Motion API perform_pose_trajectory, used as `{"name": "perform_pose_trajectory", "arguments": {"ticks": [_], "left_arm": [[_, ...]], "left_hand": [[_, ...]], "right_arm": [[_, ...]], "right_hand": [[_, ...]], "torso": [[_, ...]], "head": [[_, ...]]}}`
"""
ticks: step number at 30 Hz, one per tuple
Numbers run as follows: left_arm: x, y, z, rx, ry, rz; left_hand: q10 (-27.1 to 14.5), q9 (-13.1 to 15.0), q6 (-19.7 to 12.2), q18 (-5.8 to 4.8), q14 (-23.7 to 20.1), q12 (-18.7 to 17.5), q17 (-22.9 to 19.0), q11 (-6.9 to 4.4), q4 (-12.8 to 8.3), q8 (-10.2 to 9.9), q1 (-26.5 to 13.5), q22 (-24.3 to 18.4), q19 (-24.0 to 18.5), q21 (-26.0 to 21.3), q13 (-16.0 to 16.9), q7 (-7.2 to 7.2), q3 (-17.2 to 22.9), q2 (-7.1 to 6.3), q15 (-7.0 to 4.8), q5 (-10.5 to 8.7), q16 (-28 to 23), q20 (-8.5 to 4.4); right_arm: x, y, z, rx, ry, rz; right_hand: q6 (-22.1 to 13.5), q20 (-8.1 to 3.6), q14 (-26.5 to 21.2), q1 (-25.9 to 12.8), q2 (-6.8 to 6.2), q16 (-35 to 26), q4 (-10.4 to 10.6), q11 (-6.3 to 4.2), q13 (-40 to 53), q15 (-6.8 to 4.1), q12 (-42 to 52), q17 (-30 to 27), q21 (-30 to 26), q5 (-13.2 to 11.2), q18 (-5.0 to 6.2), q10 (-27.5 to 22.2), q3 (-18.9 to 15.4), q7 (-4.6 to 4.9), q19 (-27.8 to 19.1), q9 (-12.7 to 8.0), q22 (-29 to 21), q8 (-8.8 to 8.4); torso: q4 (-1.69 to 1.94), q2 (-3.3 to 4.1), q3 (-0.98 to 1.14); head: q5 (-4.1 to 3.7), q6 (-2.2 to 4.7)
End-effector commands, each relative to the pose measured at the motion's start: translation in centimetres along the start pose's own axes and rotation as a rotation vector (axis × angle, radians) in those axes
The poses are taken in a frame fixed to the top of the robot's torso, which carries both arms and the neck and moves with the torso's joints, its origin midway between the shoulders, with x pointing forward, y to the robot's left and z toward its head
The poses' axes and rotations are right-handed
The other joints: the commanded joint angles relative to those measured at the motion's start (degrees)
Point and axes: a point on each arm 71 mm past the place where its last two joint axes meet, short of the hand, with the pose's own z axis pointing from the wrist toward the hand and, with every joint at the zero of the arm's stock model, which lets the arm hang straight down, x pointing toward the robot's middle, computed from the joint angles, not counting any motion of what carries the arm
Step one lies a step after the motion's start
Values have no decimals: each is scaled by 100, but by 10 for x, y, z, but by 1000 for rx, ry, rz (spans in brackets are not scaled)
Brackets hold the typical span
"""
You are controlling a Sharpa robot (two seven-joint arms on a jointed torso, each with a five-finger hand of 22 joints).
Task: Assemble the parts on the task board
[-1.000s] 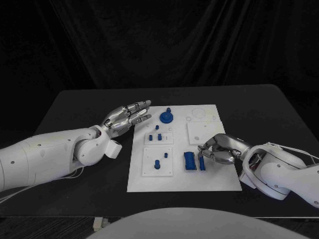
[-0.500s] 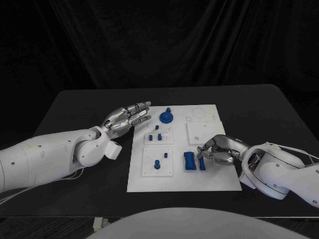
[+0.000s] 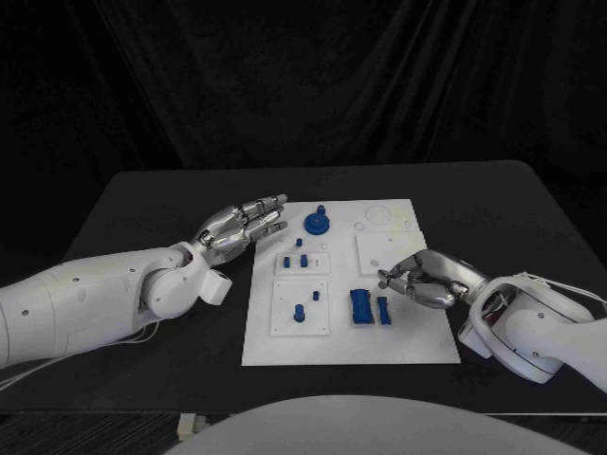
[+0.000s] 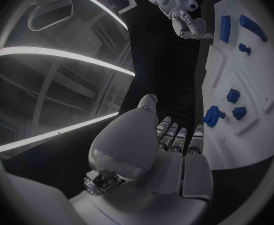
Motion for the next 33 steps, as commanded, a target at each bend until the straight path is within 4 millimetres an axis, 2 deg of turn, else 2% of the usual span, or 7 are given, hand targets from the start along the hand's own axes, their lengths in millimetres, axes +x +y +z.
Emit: {"name": "perform_pose_trajectory", "arguments": {"ticks": [1, 10, 15, 20, 26, 30, 33], "left_arm": [[0, -2, 0, 30, -6, -5], [2, -5, -1, 83, -5, 19], [5, -10, -6, 129, -8, 43], [5, -18, -13, 178, -30, 67], [5, -33, -18, 230, -61, 104], [7, -40, -17, 279, -69, 122], [10, -42, -13, 307, -64, 126]], "left_hand": [[-14, 5, 41, 62, 0, 18, -9, 45, -37, 31, 63, -3, -7, 26, 6, 83, -8, -11, 7, 36, -18, 27], [26, 11, 113, 70, 12, 124, -2, 43, 74, 70, -65, 20, 12, 43, 18, 64, -34, 7, 3, -22, -4, -23], [140, 18, 276, 67, 31, 262, 8, 52, 348, 135, -417, 22, 17, 54, 27, 75, -219, 10, 4, -387, 18, -40], [266, 43, 634, 59, 21, 206, 3, -8, 359, 196, -793, -55, -48, 11, 26, 52, -458, 93, -39, -1008, 7, -31], [422, 48, 967, 61, 5, 59, -7, -138, 359, 151, -1061, -84, -67, -3, 24, -46, -624, 128, -146, -1417, -13, -61], [471, 51, 1023, 62, 6, 47, -7, -172, 358, 114, -1151, -102, -80, -13, 31, -75, -706, 56, -192, -1625, -13, -126], [683, 58, 1201, 56, 38, 108, 8, -475, 345, 80, -1381, -100, -75, -10, 45, -345, -884, -277, -161, -2599, 16, -163]], "right_arm": [[-8, 5, -4, -72, -105, 41], [-20, 2, -13, -121, -207, 90], [-38, 2, -17, -167, -294, 212], [-69, 7, -15, -220, -369, 350], [-100, 18, -6, -306, -383, 553], [-108, 22, 2, -349, -380, 642], [-109, 22, 7, -370, -362, 683]], "right_hand": [[37, -26, 596, -52, -22, 19, -3, -40, 1510, -28, 15, 1509, 41, -55, -71, 585, -61, -10, 106, -7, 1038, 10], [301, 77, 253, -169, 112, -597, -6, 103, 1172, 87, -171, 364, -1271, -788, 169, 363, -628, 114, -370, -7, 658, 52], [423, 184, -739, 75, 273, -4151, -11, 205, -1792, 171, -2586, -3596, -4745, -930, 609, -1287, -1193, 161, -1264, -48, -912, -24], [306, 431, -1145, 252, 363, -5849, -14, 402, -3569, 441, -4441, -4427, -5769, -1010, 607, -2504, -1594, 333, -1633, -81, -1850, -129], [-285, 1293, -4159, 343, 419, -7987, -15, 1608, -5043, 1768, -6355, -5749, -6782, -1326, 111, -4970, -2090, 312, -4621, -101, -3584, -368], [-762, 1565, -5597, 361, 465, -8503, -2, 1365, -5609, 1699, -6777, -6369, -6975, -1449, -108, -5904, -2356, -17, -7295, -121, -5966, -542], [-1084, 1545, -6311, 625, 388, -8587, -11, 1274, -5855, 1821, -6830, -6663, -7044, -1643, -108, -6294, -2493, -143, -7942, -130, -6745, -644]], "torso": [[-3, 1, -1], [-9, -7, 0], [-4, -4, 1], [-2, 0, 0], [-4, -11, 2], [-7, -23, 12], [-6, -24, 15]], "head": [[-5, 0], [16, 0], [58, 0], [119, 0], [120, 0], [89, 0], [73, 0]]}}
